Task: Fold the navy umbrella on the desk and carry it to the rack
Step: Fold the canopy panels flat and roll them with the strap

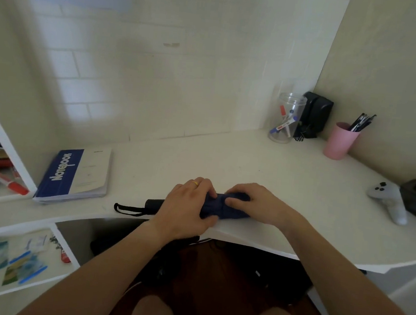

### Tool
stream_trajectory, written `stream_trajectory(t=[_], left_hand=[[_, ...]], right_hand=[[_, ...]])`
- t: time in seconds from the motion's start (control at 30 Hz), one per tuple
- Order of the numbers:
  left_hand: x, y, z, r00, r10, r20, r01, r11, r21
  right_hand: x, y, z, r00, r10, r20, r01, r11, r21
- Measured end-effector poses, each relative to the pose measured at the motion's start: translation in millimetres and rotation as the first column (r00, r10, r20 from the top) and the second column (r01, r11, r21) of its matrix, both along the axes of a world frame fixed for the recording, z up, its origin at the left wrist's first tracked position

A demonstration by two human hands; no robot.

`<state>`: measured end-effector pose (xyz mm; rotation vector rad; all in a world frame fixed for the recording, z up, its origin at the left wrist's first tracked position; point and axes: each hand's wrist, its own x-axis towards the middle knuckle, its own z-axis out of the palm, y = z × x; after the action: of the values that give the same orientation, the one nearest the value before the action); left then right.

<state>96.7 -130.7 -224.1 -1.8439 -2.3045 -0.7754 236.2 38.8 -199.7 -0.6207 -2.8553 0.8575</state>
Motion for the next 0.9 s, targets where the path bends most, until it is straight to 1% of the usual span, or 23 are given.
stream_trajectory(t=[0.07,0.13,0.17,0.23,0.27,0.33,0.37,0.4,0.47,0.53,0.57,0.6,0.63,0.67,0.7,0.73,0.77,0.8,0.83,0.87,0.9], left_hand=[[1,12,9,0.997,0.008,0.074,0.001,0.993,-0.115],[1,23,11,0.999,-0.002,0.042,0.011,0.974,-0.227],[1,27,12,1.000,-0.011,0.020,0.016,0.966,-0.258],[-2,30,15,0.999,-0.012,0.030,0.020,0.961,-0.274],[-4,32,17,0.999,-0.010,0.038,0.020,0.961,-0.275],[-7,32,18,0.999,0.020,0.046,-0.008,0.966,-0.258],[-8,31,17,0.997,0.042,0.069,-0.025,0.970,-0.242],[-10,30,16,0.993,0.051,0.107,-0.025,0.974,-0.225],[-12,30,20,0.975,0.042,0.219,0.005,0.978,-0.208],[-9,30,40,0.930,0.039,0.366,0.063,0.963,-0.262],[-6,30,53,0.889,0.041,0.456,0.113,0.946,-0.304],[-1,30,66,0.823,0.029,0.568,0.184,0.931,-0.314],[6,29,75,0.721,0.001,0.693,0.246,0.935,-0.257],[13,28,83,0.604,-0.030,0.796,0.241,0.959,-0.147],[20,27,88,0.486,-0.053,0.872,0.148,0.989,-0.023],[26,26,91,0.353,-0.071,0.933,-0.005,0.997,0.078],[31,26,94,0.193,-0.112,0.975,-0.171,0.974,0.146],[34,27,95,0.030,-0.178,0.984,-0.306,0.935,0.179],[38,30,97,-0.096,-0.244,0.965,-0.388,0.902,0.189],[41,33,99,-0.169,-0.297,0.940,-0.430,0.880,0.201],[45,35,103,-0.192,-0.322,0.927,-0.442,0.872,0.211]], right_hand=[[0,2,-3,0.998,-0.017,-0.063,0.015,1.000,-0.020],[1,2,-10,0.991,-0.042,-0.130,0.038,0.999,-0.032],[2,2,-12,0.986,-0.047,-0.162,0.042,0.998,-0.037],[4,6,-14,0.980,-0.034,-0.196,0.027,0.999,-0.039],[8,10,-12,0.979,-0.036,-0.200,0.022,0.997,-0.070],[17,20,-9,0.980,-0.062,-0.190,0.025,0.981,-0.190],[21,25,-7,0.979,-0.061,-0.195,0.016,0.974,-0.224],[24,29,-5,0.974,-0.048,-0.219,-0.006,0.972,-0.236],[28,32,4,0.957,-0.032,-0.290,-0.062,0.949,-0.310],[28,25,28,0.933,-0.011,-0.360,-0.129,0.923,-0.363],[27,19,44,0.922,0.007,-0.387,-0.159,0.919,-0.361],[25,12,58,0.908,0.026,-0.419,-0.191,0.914,-0.357],[23,3,71,0.884,0.021,-0.468,-0.209,0.911,-0.354],[22,-6,82,0.848,-0.026,-0.530,-0.194,0.914,-0.356],[23,-15,87,0.803,-0.118,-0.585,-0.126,0.925,-0.359],[27,-24,88,0.753,-0.237,-0.614,-0.017,0.926,-0.378],[33,-36,84,0.725,-0.330,-0.605,0.079,0.912,-0.403],[38,-52,74,0.741,-0.369,-0.561,0.129,0.898,-0.420],[42,-72,64,0.792,-0.349,-0.501,0.139,0.902,-0.409],[43,-93,53,0.848,-0.298,-0.439,0.151,0.929,-0.339],[40,-108,41,0.867,-0.265,-0.422,0.185,0.957,-0.223]])
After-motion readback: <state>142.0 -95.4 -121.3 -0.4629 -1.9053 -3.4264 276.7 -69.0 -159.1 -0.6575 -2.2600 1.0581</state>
